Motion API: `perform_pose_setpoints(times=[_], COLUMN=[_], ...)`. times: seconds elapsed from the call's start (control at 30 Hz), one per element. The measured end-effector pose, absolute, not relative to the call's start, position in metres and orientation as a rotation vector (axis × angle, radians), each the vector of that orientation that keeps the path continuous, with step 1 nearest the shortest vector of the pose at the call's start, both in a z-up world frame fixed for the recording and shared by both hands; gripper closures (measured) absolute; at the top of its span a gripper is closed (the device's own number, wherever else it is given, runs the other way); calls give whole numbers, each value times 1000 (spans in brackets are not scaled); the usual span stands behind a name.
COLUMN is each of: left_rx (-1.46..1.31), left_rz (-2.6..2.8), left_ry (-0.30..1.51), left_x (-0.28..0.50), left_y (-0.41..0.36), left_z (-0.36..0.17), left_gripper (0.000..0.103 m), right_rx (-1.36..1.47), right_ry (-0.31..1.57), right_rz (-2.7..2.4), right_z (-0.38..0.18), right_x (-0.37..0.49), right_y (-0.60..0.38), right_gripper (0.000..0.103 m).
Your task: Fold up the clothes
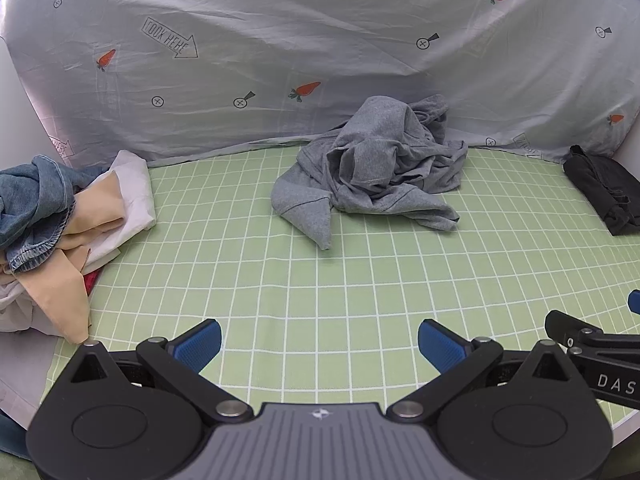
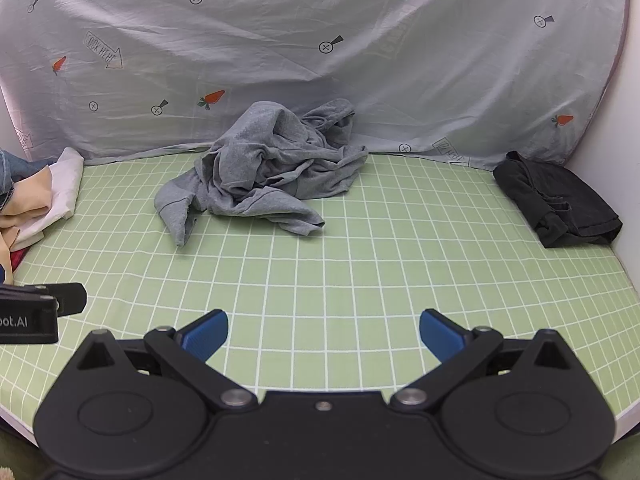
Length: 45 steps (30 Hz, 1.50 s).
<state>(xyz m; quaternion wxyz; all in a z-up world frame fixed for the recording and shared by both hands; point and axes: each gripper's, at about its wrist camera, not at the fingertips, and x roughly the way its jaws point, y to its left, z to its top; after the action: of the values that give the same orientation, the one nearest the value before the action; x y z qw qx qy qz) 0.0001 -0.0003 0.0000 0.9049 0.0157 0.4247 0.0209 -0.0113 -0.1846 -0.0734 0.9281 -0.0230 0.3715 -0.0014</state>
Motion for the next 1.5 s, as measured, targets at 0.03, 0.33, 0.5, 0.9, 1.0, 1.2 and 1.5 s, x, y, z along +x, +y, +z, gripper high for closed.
perform_pose_setpoints(times=[0.03,0.33,0.5,0.9,1.0,1.2,1.5], left_rx=[34,39,44,52,52,56,57], left_rz=[44,52,56,67,71,71,74], left_ry=[877,883,886,892,894,896,904], left_x=[0,2,4,6,8,9,12], left_y=[-1,-1,-3,-5,-6,-6,-7], left_z=[0,-1,0,-2,-1,-2,-4], left_gripper=[0,0,0,0,0,0,0], right_rx=[-49,-40,-43,-40,-41,-43,-46], right_ry=[761,764,767,766,766,767,774], right_rz=[-4,-8,-7,-10,-10,-8,-7], right_z=[-74,-74,-76,-79,-80,-81,-82], right_x=[-11,-11,-7,-7,-7,-6,-2], right_y=[-184,-185,-185,-186,-187,-188,-187], right_gripper=[0,0,0,0,0,0,0])
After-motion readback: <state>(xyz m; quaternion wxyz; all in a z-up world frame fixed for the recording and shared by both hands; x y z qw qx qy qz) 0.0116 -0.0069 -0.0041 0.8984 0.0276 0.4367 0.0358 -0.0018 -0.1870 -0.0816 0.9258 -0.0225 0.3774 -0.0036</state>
